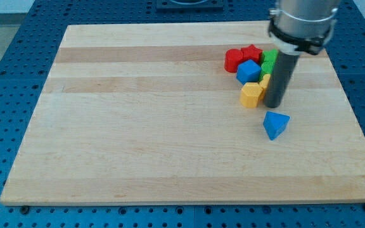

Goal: Nudge the blue triangle left

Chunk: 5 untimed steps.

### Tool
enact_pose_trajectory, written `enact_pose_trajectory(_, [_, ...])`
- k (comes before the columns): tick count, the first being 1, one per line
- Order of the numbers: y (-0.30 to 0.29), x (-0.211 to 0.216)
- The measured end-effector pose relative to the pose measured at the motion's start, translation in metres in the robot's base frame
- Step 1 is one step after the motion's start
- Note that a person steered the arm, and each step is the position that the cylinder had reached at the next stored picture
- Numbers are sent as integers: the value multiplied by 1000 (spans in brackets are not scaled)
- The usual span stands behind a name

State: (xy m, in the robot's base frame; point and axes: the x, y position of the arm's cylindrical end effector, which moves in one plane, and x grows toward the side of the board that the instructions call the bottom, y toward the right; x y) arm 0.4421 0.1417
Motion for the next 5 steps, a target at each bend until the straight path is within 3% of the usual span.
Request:
enact_pose_trajectory(2, [10, 24])
enact_pose_trajectory(5, [-57, 26])
